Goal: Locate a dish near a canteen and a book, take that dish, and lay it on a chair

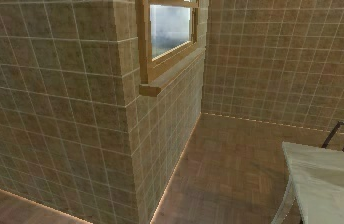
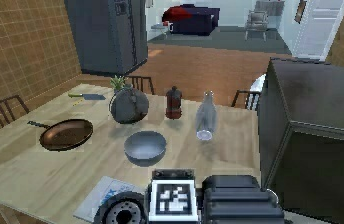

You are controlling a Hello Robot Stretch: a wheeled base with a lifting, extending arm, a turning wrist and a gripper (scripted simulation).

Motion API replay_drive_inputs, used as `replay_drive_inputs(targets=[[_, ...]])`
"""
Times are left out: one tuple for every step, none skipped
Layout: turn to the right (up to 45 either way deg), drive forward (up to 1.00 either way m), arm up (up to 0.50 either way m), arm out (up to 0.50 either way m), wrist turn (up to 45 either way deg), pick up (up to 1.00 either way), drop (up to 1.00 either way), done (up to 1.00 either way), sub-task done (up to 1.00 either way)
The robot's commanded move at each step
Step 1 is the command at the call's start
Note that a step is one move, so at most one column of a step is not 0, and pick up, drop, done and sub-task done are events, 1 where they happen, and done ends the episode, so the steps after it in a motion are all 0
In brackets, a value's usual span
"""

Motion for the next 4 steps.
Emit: replay_drive_inputs(targets=[[0.0,0.00,0.00,0.30,0.0,0.00,0.00,0.00,0.00],[0.0,0.00,0.00,0.00,45.0,0.00,0.00,0.00,0.00],[0.0,0.00,0.00,0.00,45.0,0.00,0.00,0.00,0.00],[0.0,0.00,0.00,0.00,45.0,0.00,0.00,0.00,0.00]])
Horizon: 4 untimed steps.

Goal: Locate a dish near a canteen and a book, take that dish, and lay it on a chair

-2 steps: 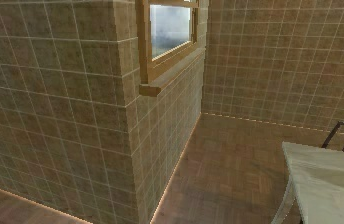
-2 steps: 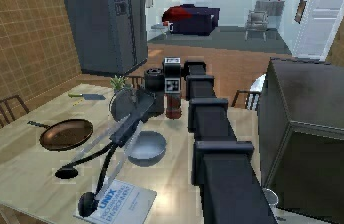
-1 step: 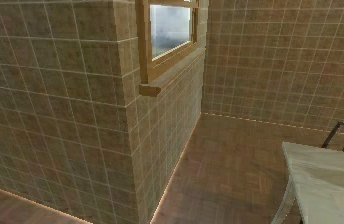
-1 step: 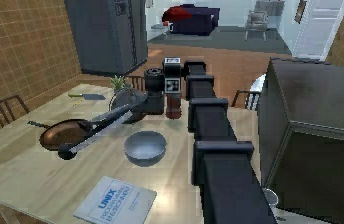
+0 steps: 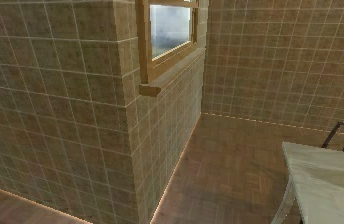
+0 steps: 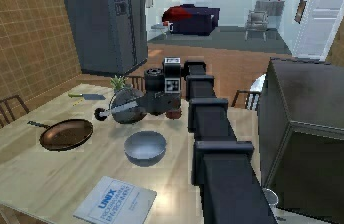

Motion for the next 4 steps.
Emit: replay_drive_inputs(targets=[[0.0,0.00,0.00,0.00,21.0,0.00,0.00,0.00,0.00],[0.0,0.00,-0.28,0.00,0.0,0.00,0.00,0.00,0.00],[0.0,0.00,0.00,0.00,0.0,1.00,0.00,0.00,0.00],[0.0,0.00,0.10,0.00,0.0,0.00,0.00,0.00,0.00]])
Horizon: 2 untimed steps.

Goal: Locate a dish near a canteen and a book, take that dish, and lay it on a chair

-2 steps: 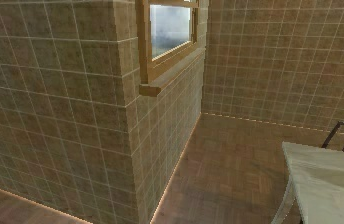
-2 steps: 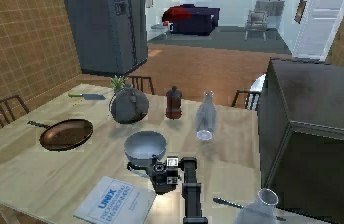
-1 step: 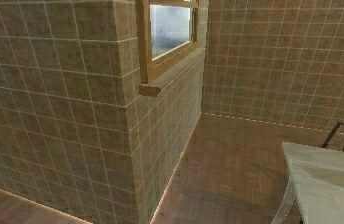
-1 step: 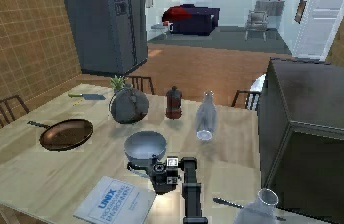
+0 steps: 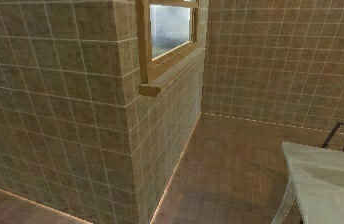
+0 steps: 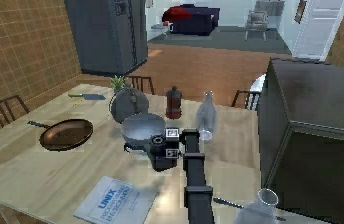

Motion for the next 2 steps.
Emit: replay_drive_inputs(targets=[[0.0,0.00,0.18,0.00,0.0,0.00,0.00,0.00,0.00],[0.0,0.00,0.00,0.00,-45.0,0.00,0.00,0.00,0.00]])
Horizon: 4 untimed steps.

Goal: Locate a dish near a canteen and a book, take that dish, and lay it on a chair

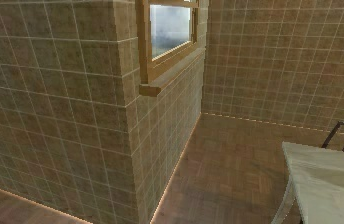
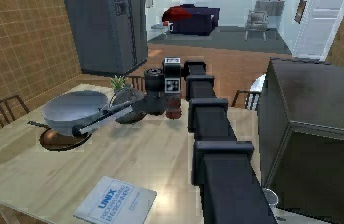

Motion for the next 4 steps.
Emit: replay_drive_inputs(targets=[[0.0,0.00,0.00,0.00,-45.0,0.00,0.00,0.00,0.00],[0.0,0.00,0.00,0.00,-15.0,0.00,0.00,0.00,0.00],[0.0,0.00,0.00,-0.28,0.0,0.00,0.00,0.00,0.00],[9.0,0.00,0.00,0.00,0.0,0.00,0.00,0.00,0.00]])
